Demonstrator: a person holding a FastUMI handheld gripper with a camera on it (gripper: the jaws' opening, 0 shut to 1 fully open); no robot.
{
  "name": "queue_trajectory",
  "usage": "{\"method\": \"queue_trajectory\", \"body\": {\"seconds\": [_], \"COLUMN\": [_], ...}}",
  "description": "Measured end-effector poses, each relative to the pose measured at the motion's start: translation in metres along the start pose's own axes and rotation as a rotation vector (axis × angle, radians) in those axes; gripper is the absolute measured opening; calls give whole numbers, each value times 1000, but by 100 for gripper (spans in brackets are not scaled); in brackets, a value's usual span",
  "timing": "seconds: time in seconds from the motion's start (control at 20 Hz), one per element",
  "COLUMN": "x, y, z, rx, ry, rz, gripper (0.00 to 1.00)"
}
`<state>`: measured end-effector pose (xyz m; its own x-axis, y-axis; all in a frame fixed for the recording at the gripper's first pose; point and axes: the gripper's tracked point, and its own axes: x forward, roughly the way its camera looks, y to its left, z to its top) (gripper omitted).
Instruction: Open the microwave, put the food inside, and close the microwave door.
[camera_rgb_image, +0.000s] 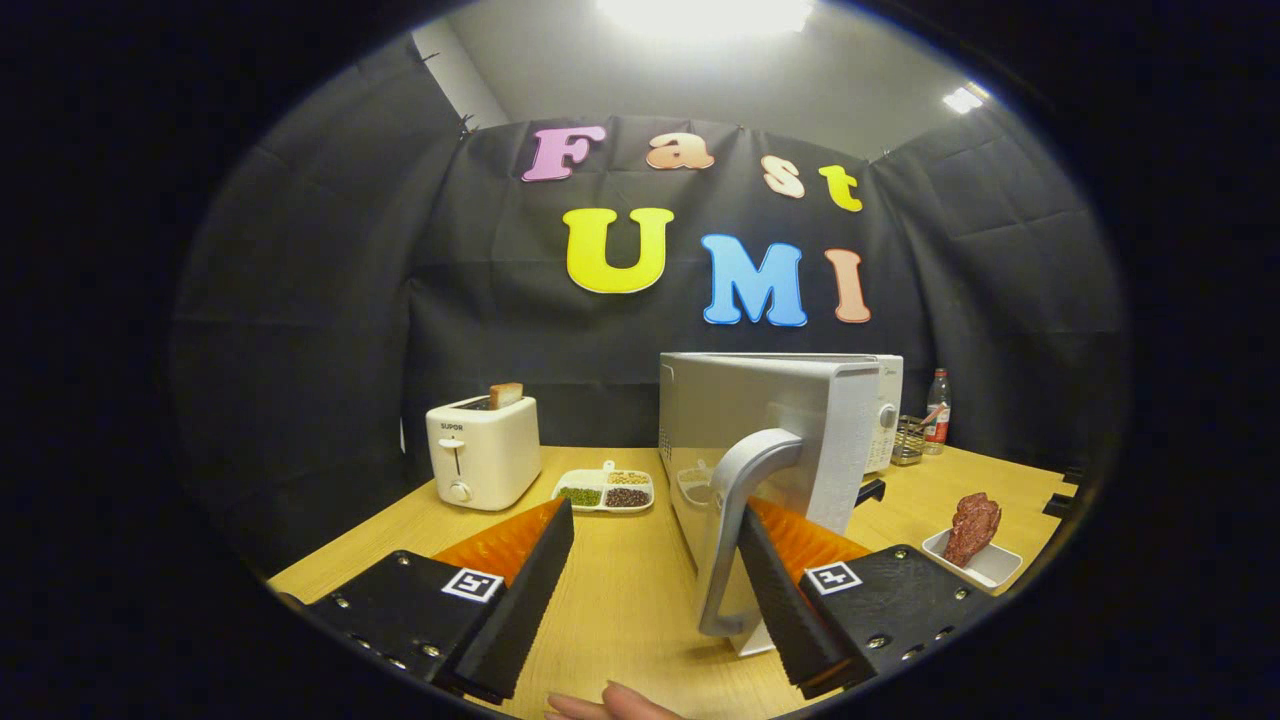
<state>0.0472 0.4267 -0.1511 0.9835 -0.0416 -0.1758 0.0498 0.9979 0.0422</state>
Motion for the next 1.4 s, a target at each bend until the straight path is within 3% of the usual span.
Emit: {"method": "queue_trajectory", "body": {"seconds": [0.25,0.45,0.75,1.05,1.25,1.4], "x": [-35,-84,-122,-71,-30,-12], "y": [0,29,-30,-155,-239,-294], "z": [17,54,95,105,89,81], "rx": [40,163,148,31,-87,-75], "ry": [3,-27,-103,-136,-122,-104], "rz": [168,486,743,685,577,493], "gripper": [94,94,94,94,94,94]}}
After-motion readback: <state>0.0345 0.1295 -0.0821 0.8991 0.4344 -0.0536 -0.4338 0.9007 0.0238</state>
